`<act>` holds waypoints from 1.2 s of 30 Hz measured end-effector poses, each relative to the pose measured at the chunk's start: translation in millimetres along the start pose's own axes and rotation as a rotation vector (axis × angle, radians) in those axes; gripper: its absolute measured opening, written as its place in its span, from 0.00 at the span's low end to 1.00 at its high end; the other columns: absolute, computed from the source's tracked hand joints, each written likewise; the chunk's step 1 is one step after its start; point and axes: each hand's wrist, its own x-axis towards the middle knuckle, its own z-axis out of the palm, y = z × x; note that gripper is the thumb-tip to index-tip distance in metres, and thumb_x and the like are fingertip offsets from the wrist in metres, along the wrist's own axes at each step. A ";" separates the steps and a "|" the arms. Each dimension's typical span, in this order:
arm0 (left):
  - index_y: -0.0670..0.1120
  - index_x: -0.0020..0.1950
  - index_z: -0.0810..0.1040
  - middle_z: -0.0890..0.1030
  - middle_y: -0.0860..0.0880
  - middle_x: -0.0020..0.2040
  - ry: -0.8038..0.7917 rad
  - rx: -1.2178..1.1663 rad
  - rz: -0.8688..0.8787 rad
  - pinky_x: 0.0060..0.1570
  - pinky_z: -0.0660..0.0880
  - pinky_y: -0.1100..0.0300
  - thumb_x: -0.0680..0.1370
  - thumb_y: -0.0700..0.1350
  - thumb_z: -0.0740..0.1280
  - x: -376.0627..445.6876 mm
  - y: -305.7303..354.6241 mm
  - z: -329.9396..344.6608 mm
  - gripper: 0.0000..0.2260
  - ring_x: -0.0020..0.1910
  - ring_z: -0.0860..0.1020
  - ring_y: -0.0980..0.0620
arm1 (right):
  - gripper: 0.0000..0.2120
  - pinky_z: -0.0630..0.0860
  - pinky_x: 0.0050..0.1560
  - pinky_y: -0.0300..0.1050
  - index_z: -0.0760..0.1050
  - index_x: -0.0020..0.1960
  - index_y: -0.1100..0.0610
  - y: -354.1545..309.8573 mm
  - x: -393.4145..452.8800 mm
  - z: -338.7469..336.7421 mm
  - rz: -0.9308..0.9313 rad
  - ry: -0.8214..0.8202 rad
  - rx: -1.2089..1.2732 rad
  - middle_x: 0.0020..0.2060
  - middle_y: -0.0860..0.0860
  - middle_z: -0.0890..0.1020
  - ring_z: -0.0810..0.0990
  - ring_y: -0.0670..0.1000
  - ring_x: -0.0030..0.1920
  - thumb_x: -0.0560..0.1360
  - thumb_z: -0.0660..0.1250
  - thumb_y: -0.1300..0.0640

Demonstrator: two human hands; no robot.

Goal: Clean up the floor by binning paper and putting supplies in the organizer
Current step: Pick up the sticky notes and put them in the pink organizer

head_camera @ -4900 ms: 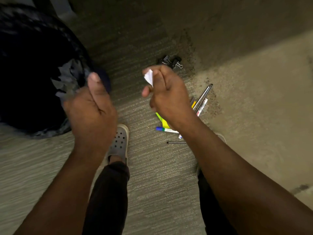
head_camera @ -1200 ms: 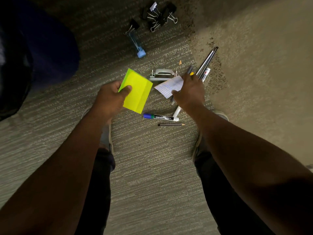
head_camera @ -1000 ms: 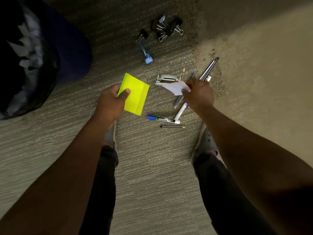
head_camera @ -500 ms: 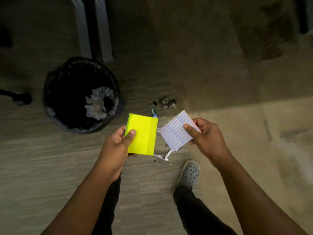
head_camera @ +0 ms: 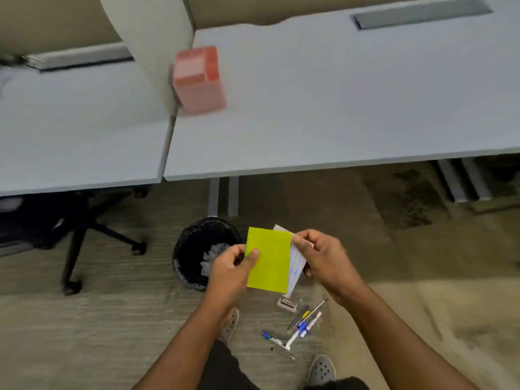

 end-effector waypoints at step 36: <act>0.67 0.49 0.68 0.74 0.68 0.50 -0.312 0.569 0.535 0.34 0.77 0.61 0.63 0.53 0.72 331.1 254.7 -129.0 0.20 0.42 0.78 0.63 | 0.07 0.77 0.40 0.44 0.74 0.55 0.52 -278.9 326.5 112.8 -0.089 -0.048 -0.535 0.42 0.50 0.81 0.80 0.50 0.38 0.78 0.61 0.58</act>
